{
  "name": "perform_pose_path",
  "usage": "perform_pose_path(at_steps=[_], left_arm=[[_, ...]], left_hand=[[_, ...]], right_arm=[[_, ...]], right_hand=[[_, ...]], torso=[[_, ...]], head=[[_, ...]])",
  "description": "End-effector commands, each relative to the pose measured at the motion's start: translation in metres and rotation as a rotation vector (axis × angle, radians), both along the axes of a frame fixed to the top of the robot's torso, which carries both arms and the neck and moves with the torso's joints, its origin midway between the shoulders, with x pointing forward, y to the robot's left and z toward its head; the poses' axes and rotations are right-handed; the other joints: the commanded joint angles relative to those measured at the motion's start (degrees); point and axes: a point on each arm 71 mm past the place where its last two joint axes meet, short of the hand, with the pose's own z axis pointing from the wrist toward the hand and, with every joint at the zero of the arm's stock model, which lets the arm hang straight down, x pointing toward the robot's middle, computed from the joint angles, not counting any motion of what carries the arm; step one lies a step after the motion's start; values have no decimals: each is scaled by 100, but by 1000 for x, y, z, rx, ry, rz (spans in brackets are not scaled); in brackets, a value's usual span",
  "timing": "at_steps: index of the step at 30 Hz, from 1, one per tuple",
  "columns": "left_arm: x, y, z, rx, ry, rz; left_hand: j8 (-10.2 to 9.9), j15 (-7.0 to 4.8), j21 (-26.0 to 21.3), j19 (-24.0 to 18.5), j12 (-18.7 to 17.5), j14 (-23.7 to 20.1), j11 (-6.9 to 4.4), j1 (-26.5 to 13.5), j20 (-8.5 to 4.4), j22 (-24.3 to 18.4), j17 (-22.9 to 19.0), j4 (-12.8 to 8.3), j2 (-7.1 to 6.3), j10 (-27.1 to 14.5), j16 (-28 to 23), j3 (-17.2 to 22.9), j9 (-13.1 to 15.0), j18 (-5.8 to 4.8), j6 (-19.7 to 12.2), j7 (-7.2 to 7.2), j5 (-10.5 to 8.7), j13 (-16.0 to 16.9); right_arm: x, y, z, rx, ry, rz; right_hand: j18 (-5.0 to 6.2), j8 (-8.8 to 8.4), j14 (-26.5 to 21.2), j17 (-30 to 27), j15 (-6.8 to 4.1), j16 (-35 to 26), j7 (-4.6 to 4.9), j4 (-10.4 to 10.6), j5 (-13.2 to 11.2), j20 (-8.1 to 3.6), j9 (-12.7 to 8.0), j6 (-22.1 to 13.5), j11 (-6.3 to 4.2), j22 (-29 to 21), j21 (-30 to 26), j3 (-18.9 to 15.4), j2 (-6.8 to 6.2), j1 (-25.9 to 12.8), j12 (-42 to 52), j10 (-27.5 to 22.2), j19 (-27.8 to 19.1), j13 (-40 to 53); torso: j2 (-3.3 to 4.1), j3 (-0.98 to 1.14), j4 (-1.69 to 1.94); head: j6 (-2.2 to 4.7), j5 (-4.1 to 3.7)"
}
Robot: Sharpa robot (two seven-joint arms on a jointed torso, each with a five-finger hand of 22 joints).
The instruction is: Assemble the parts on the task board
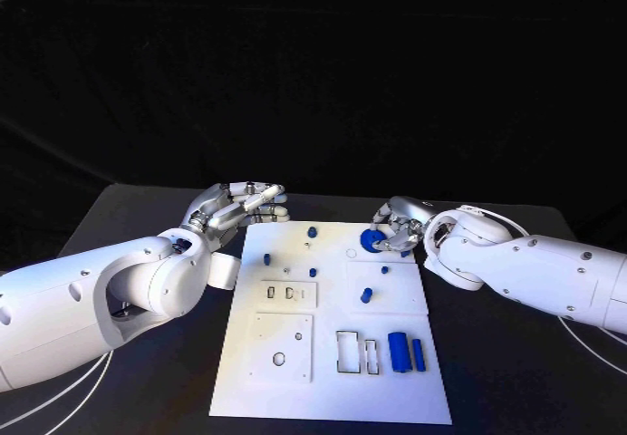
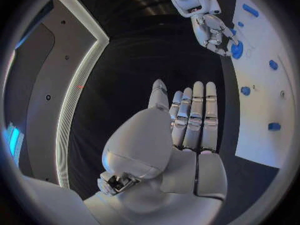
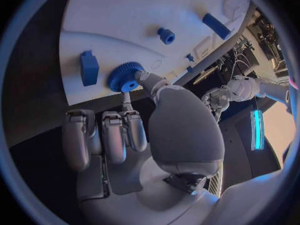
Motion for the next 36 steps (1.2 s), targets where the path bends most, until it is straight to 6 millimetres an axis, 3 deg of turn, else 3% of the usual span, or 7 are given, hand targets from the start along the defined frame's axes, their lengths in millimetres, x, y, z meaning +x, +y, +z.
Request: perform_pose_path(at_steps=[1,10,21,29,36], left_arm=[[0,-2,2,-8,-4,-15],[0,-2,1,-8,-3,-14],[1,-3,1,-9,-2,-17],[0,-5,1,-10,-2,-21],[0,-6,1,-11,-1,-23]], left_hand=[[-29,-3,39,-25,-3,-45,-3,23,5,3,5,-9,20,-22,-39,-36,5,5,-17,-4,13,-4],[-31,-3,40,-28,-4,-49,-2,25,6,2,11,-9,25,-24,-42,-42,8,5,-20,-3,11,-4],[-31,-2,40,-29,-4,-50,-2,26,6,2,13,-10,28,-25,-43,-44,9,5,-20,-3,10,-4],[-31,-2,40,-29,-4,-50,-2,26,6,2,13,-10,28,-25,-43,-44,9,5,-20,-3,10,-4],[-33,-2,41,-31,-5,-53,-2,32,6,2,22,-12,38,-26,-45,-49,13,5,-22,-3,-1,-4]], right_arm=[[-2,3,1,-50,-67,30],[-15,24,12,-31,-201,103],[-34,72,27,-42,-313,200],[-35,103,23,-53,-317,237],[-34,118,12,-59,-291,228]], right_hand=[[-61,49,618,1506,-32,22,-37,-54,7,-43,28,105,-25,1064,31,151,-43,-14,65,235,203,1046],[-84,64,618,1506,-48,22,-60,-113,-103,-56,41,193,-44,1138,95,301,-61,-119,156,333,267,1157],[-110,73,618,1506,-55,22,-71,-128,-103,-62,47,225,-53,1215,167,330,-78,-159,174,353,337,1180],[-117,69,618,1506,-57,22,-72,-130,-103,-63,46,223,-55,1234,185,343,-75,-167,166,345,354,1169],[-120,63,618,1506,-59,22,-70,-126,-103,-65,44,219,-54,1243,193,356,-72,-186,161,340,362,1164]], torso=[[0,-4,-4],[1,1,-1],[6,-6,5],[15,-13,19],[21,-13,28]], head=[[13,7],[44,18],[67,46],[55,67],[48,71]])
